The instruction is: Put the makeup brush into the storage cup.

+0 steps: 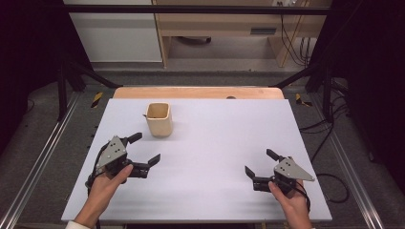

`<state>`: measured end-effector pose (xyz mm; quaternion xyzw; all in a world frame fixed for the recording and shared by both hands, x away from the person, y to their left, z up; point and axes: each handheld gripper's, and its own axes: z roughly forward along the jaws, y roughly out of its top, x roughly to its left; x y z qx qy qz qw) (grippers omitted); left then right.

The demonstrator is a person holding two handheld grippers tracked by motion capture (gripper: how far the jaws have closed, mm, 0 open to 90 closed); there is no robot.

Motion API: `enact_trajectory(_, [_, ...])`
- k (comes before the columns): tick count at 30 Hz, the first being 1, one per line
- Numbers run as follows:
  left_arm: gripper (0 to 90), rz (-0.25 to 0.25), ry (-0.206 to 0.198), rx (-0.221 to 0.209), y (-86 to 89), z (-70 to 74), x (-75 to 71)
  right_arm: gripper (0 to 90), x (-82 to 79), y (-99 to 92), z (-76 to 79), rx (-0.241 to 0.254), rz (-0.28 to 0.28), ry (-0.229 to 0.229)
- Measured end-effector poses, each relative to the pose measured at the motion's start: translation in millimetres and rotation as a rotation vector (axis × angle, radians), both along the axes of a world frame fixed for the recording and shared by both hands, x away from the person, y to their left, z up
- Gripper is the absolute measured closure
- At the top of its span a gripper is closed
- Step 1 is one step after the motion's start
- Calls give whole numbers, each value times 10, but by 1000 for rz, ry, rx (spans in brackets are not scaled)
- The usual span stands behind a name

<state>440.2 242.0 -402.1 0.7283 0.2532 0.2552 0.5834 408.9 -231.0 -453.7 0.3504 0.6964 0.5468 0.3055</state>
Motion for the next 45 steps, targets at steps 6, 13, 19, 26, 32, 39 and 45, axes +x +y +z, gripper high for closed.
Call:
enact_trajectory(6, [14, 10, -26, -4, 132, -48, -51, 39, -3, 3, 3, -6, 9, 1])
enact_trajectory(13, [14, 17, -54, 9, 255, -86, -101, 35, 0, -14, 4, -3, 3, 0])
enact_trajectory(19, [11, 24, -59, 7, 312, -133, -130, 30, -2, -33, 10, 1, -4, -5])
enact_trajectory(26, [11, 30, -63, -1, 367, -207, -166, 27, -2, -50, 14, -3, -8, -19])
enact_trajectory(32, [11, 34, -67, -1, 402, -259, -201, 26, 1, -104, 26, 2, -28, -50])
enact_trajectory(39, [11, 49, -54, -18, 444, -333, -223, 26, -7, -119, 18, 6, -9, -60])
enact_trajectory(45, [11, 58, -50, -27, 492, -376, -254, 26, -12, -105, 5, 2, 6, -56])
